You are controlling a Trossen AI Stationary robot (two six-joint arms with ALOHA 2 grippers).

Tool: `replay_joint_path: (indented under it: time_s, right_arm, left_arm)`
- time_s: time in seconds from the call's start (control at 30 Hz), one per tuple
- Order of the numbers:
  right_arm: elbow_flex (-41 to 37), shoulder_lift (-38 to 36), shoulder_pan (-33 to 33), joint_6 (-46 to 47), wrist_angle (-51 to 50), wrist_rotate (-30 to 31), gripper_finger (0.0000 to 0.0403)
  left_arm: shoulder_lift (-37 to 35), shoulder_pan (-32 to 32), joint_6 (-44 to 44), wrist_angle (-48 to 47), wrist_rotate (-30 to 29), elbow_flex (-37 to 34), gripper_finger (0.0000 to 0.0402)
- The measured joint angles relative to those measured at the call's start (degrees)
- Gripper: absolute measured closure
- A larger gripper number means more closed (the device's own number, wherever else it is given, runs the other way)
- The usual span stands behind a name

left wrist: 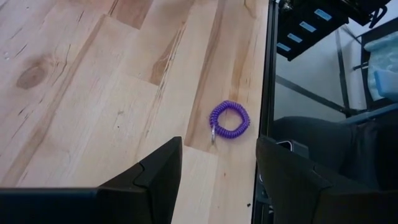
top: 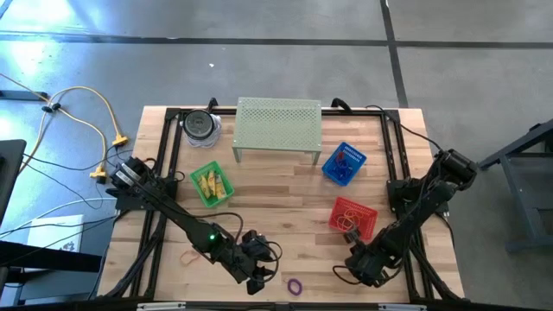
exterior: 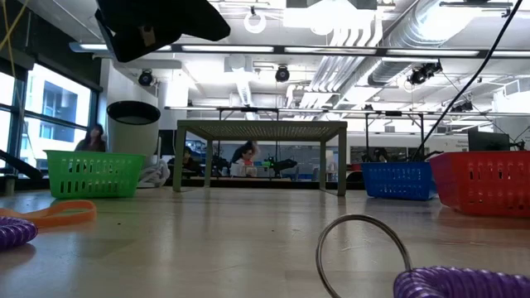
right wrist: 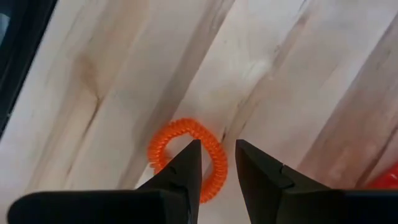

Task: Pick & Place Office Desk Supplies
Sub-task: Put the orange spring keychain into the blue basket

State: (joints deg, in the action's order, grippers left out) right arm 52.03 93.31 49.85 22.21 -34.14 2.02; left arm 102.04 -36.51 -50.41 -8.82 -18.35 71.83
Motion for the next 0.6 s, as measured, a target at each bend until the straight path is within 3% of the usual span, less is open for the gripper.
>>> replay_joint_path:
  time_s: [0.6]
  right_arm:
    - [0.0, 0.2, 0.0, -2.8, -0.4, 0.8, 0.0316]
  left_arm:
    - [0.0, -0.3, 0.0, 0.0, -0.5, 0.0, 0.0201]
